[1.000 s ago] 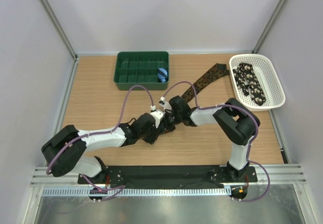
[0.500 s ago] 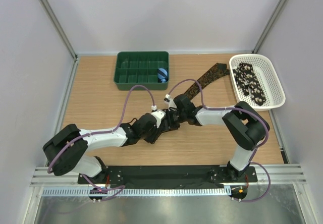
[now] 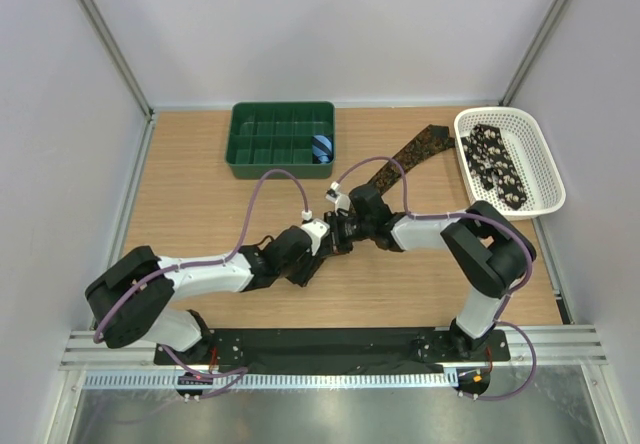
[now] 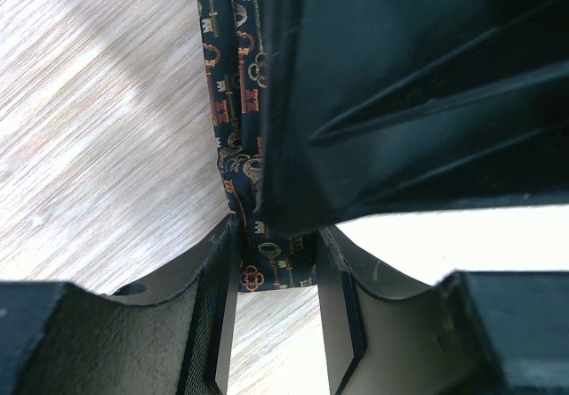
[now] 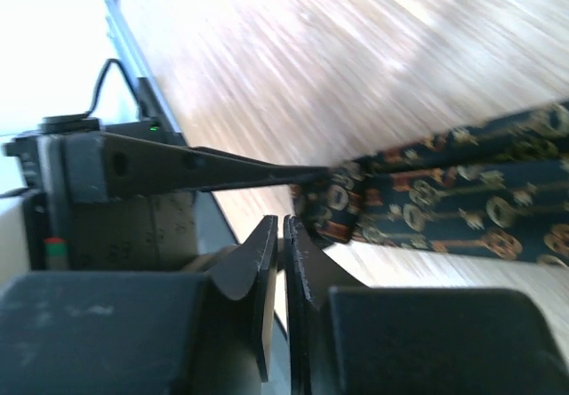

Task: Roll the ties
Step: Roll the tie

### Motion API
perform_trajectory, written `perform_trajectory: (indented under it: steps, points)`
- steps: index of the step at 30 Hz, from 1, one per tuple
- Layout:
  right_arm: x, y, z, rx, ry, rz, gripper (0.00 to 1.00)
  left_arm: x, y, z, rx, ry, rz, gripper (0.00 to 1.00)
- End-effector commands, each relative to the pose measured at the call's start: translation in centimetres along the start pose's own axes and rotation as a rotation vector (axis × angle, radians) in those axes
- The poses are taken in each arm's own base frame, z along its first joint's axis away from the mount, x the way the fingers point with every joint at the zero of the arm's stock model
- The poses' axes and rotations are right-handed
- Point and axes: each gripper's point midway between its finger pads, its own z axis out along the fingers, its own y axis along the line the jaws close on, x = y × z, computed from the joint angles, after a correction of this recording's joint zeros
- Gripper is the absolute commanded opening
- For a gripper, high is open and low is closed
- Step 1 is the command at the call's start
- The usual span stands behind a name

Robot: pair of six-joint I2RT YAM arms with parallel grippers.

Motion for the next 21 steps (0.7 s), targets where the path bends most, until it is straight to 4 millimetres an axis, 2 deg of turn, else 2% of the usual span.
perform_trajectory:
  steps: [1, 6, 12, 14, 16, 17, 19, 21]
  points:
    - [-0.5, 1.7, 0.3, -0.099, -0.009, -0.004, 0.14, 0.8, -0.3, 0.2, 0.004, 0.033, 0.012, 0.41]
    - [0.2, 0.9, 1.3, -0.112, 0.022, 0.025, 0.09, 1.0, -0.4, 0.2, 0.002, 0.040, 0.020, 0.40]
    - [1.6, -2.4, 2.1, -0.010, 0.048, 0.052, 0.05, 0.9, -0.5, 0.2, 0.008, 0.036, 0.025, 0.41]
    - [1.9, -3.0, 2.2, 0.000, 0.057, 0.054, 0.04, 0.9, -0.6, 0.2, 0.010, 0.040, 0.027, 0.42]
    - [1.9, -3.4, 2.2, 0.019, 0.053, 0.040, 0.04, 0.8, -0.6, 0.2, 0.010, 0.037, 0.031, 0.46]
    - [2.1, -3.4, 2.2, 0.026, 0.059, 0.040, 0.04, 0.5, -0.7, 0.0, 0.012, 0.029, 0.032, 0.54]
    - [1.8, -3.5, 2.0, 0.041, 0.050, 0.031, 0.04, 0.4, -0.8, -0.3, 0.018, 0.027, 0.043, 0.60]
    - [1.8, -3.6, 1.9, 0.049, 0.056, 0.025, 0.04, -0.6, -1.0, -0.9, 0.025, 0.001, 0.051, 0.67]
